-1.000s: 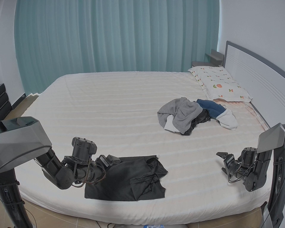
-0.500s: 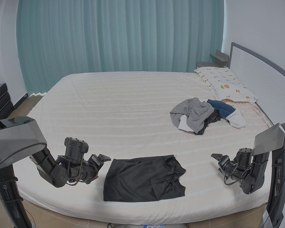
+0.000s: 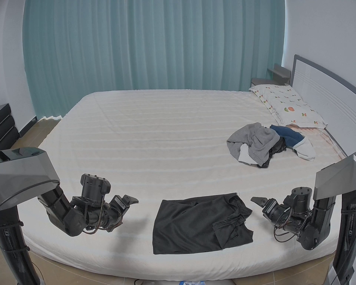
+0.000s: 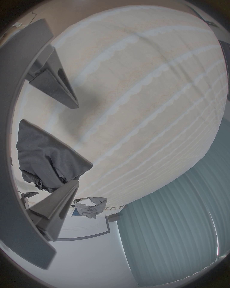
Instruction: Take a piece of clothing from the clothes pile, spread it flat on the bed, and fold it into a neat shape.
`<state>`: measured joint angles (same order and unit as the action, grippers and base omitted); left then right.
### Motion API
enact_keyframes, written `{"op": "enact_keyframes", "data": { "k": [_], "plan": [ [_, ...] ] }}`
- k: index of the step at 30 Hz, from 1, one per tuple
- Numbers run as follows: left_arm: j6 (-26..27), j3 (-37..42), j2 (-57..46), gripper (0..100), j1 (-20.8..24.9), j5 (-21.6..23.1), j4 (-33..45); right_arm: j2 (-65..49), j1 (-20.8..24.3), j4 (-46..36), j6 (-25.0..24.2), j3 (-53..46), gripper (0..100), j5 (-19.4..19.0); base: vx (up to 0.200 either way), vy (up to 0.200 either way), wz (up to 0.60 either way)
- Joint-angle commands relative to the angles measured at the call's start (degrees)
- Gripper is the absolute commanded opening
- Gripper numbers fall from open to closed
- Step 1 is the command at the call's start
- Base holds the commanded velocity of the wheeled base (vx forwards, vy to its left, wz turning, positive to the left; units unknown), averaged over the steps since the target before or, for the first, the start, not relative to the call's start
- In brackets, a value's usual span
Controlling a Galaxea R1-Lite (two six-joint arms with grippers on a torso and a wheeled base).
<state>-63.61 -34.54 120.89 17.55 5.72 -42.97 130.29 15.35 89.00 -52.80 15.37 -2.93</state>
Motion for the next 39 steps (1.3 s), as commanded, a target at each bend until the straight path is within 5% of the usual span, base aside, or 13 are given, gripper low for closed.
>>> {"op": "enact_keyframes", "data": {
  "k": [1, 6, 13, 24, 39],
  "plan": [
    [0.07, 0.08, 0.48, 100, 0.02, 0.08, -0.18, -2.76, 7.33, -0.32, 2.88, -1.22, 100, 4.24, 0.000, 0.000, 0.00],
    [0.42, 0.08, 1.27, 100, 0.64, -0.71, -0.27, -0.30, 14.01, -3.40, 8.06, 0.54, 100, 8.81, 0.000, 0.000, 0.00],
    [0.42, 0.08, 1.36, 100, 0.73, -0.71, -0.27, 0.40, 17.17, -13.07, 17.20, 4.84, 100, 13.56, 0.000, 0.000, 0.00],
    [0.51, 0.08, 1.27, 100, 0.73, -0.53, -0.18, -1.18, 21.83, -30.12, 20.28, 15.83, 100, 17.78, 0.000, 0.000, 0.00],
    [0.24, 0.08, 0.92, 100, 0.64, 0.00, -0.18, 1.81, 20.51, -34.07, 23.53, 17.24, 100, 20.68, 0.000, 0.000, 0.00]
  ]
}}
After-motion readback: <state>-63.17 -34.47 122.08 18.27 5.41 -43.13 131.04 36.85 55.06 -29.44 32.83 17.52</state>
